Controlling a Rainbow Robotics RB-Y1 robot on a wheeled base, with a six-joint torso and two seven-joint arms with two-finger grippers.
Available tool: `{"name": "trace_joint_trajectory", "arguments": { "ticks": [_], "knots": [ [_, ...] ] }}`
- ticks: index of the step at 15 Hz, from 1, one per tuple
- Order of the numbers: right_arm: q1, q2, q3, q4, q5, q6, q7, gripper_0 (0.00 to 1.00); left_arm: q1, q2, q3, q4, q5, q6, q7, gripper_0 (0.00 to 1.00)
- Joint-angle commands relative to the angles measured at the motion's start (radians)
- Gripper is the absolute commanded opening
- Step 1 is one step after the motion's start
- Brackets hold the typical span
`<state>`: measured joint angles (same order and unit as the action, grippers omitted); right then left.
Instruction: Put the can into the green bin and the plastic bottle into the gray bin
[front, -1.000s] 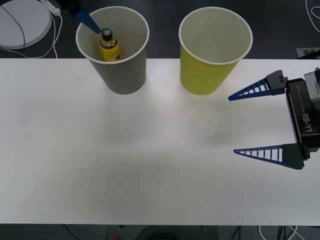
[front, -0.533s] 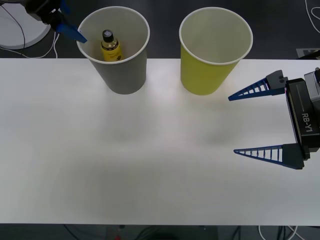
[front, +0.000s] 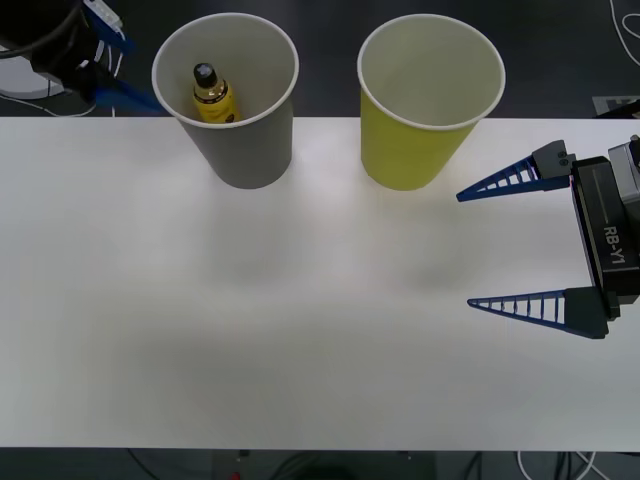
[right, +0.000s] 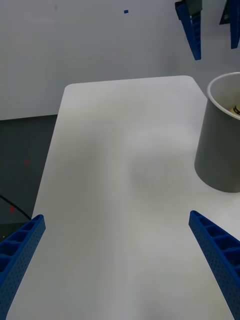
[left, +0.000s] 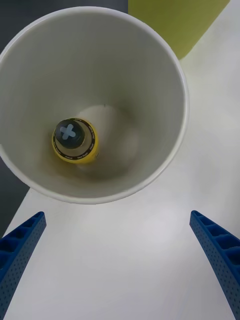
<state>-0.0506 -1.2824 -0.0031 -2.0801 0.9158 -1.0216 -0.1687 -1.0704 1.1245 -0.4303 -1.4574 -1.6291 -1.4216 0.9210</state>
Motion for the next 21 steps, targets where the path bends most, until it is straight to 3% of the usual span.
{"name": "trace_joint_trajectory", "arguments": {
  "ticks": [1, 7, 12, 17, 21],
  "knots": [
    [0.000, 0.000, 0.000, 0.000, 0.000, 0.000, 0.000, 1.00, 0.113, 0.003, 0.096, -0.075, -0.009, 0.010, -0.008, 1.00],
    [0.000, 0.000, 0.000, 0.000, 0.000, 0.000, 0.000, 1.00, 0.339, 0.003, 0.240, -0.210, -0.035, 0.099, -0.039, 1.00],
    [0.000, 0.000, 0.000, 0.000, 0.000, 0.000, 0.000, 1.00, 0.495, 0.003, 0.347, -0.322, -0.006, 0.101, -0.076, 1.00],
    [0.000, 0.000, 0.000, 0.000, 0.000, 0.000, 0.000, 1.00, 0.636, 0.001, 0.432, -0.366, 0.078, 0.101, -0.215, 1.00],
    [0.000, 0.000, 0.000, 0.000, 0.000, 0.000, 0.000, 1.00, 0.736, 0.001, 0.484, -0.445, 0.083, 0.101, -0.284, 1.00]
  ]
}}
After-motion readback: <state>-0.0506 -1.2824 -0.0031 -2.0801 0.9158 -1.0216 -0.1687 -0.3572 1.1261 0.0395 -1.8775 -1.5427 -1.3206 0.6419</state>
